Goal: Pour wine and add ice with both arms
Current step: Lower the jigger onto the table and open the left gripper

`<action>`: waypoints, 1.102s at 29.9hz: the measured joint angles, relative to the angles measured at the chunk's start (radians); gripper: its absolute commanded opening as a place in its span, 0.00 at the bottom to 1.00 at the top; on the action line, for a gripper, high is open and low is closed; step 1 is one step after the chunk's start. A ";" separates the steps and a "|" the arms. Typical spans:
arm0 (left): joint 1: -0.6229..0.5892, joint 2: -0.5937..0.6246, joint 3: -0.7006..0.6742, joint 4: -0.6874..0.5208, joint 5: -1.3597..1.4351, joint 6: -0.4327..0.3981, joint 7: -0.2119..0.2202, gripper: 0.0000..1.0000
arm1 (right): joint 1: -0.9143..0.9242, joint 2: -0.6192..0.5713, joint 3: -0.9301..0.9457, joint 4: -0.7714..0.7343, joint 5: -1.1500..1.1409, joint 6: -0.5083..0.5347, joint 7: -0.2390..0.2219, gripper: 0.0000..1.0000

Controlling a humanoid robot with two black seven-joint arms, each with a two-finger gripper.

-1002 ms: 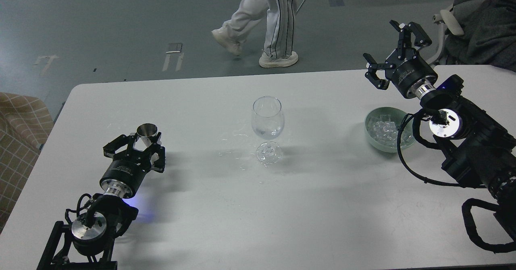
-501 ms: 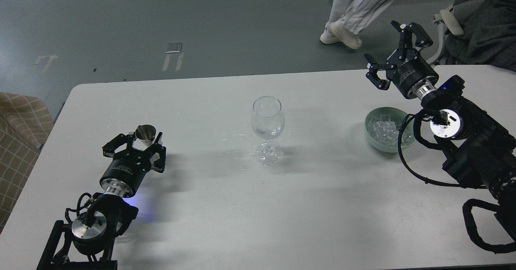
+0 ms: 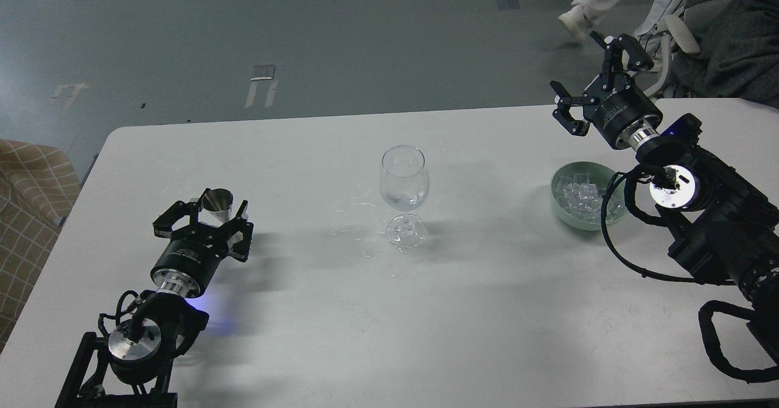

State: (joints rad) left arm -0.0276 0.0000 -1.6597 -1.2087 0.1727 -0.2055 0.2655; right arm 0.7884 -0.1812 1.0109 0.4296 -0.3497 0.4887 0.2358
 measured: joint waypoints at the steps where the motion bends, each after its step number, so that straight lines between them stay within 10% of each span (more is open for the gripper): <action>1: 0.000 0.000 0.000 0.000 0.002 0.000 0.000 0.82 | 0.000 0.000 0.000 0.000 0.000 0.000 0.000 1.00; 4: 0.005 0.000 0.000 0.000 0.004 -0.001 0.001 0.96 | -0.001 0.000 0.000 0.000 0.000 0.000 0.000 1.00; 33: 0.085 0.000 -0.013 -0.017 -0.011 -0.033 0.023 0.97 | -0.001 0.003 0.000 0.000 0.000 0.000 0.001 1.00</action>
State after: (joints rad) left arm 0.0571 0.0000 -1.6729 -1.2255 0.1615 -0.2384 0.2888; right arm 0.7870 -0.1785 1.0109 0.4296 -0.3498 0.4887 0.2364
